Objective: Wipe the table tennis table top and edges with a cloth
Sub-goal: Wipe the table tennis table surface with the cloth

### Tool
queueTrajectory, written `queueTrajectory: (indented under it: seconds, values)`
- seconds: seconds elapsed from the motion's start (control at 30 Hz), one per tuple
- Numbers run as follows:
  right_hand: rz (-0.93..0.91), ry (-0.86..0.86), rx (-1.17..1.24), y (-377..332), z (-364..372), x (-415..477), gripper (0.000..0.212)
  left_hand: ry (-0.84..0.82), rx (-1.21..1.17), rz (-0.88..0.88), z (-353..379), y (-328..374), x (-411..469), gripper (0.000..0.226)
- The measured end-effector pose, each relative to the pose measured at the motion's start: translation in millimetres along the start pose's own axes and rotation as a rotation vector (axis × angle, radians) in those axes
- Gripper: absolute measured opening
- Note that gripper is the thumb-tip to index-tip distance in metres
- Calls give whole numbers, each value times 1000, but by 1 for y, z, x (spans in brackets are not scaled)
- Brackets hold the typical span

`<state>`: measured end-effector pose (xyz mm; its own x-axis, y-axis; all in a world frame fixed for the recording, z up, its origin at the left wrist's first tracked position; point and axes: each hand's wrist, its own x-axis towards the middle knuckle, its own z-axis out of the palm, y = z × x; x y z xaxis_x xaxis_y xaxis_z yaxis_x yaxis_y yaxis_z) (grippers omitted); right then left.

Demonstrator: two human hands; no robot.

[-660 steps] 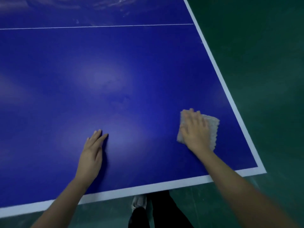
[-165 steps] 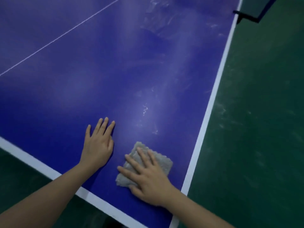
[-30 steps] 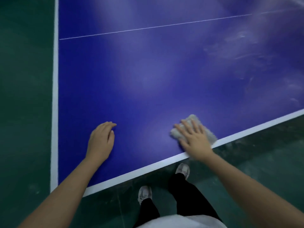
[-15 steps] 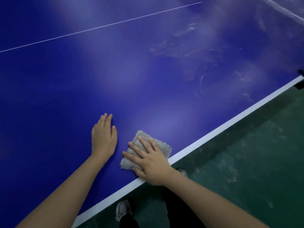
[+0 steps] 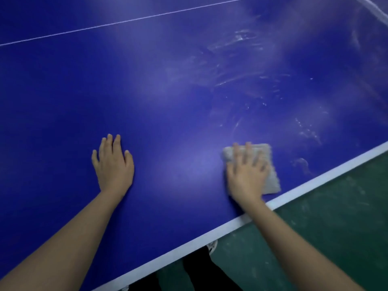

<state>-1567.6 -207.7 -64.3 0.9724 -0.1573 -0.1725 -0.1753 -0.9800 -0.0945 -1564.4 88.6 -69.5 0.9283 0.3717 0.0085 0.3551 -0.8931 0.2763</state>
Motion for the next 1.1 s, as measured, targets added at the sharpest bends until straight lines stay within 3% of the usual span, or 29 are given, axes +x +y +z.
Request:
queueTrajectory:
  seconds: [0.13,0.2,0.27,0.33,0.5,0.57,0.6,0.67,0.8,0.9,1.0,1.1]
  values:
    - [-740,16,-94,-68,8,-26,53,15,15,-20,0,5,1,49]
    - [-971,-77,-111,-74,8,-8,53,15,25,-29,-1,6,0,48]
    - [-1055,-95,-78,-64,1,37,54,9,34,-39,-1,8,1,49]
    - [-920,-59,-27,-47,-13,101,53,-1,35,-48,-3,9,2,49]
    - [-75,41,51,11,-40,220,53,-10,60,-52,-3,12,2,49]
    - [110,75,111,-4,-37,219,54,-10,69,-55,-1,12,2,49]
    - [124,89,116,-25,-31,211,55,-10,72,-55,0,11,2,49]
    - [-36,92,106,-82,-15,184,55,-13,76,-52,0,11,2,49]
    - [-639,25,39,-197,6,130,54,-31,98,-58,-3,11,2,49]
    - [-974,-65,-74,-223,-4,158,52,-51,99,-69,-7,13,2,54]
    - [-946,-41,-71,-197,-19,221,49,-63,94,-67,-9,14,2,55]
    - [-534,58,-82,-143,-34,288,49,-67,88,-61,-9,14,4,56]
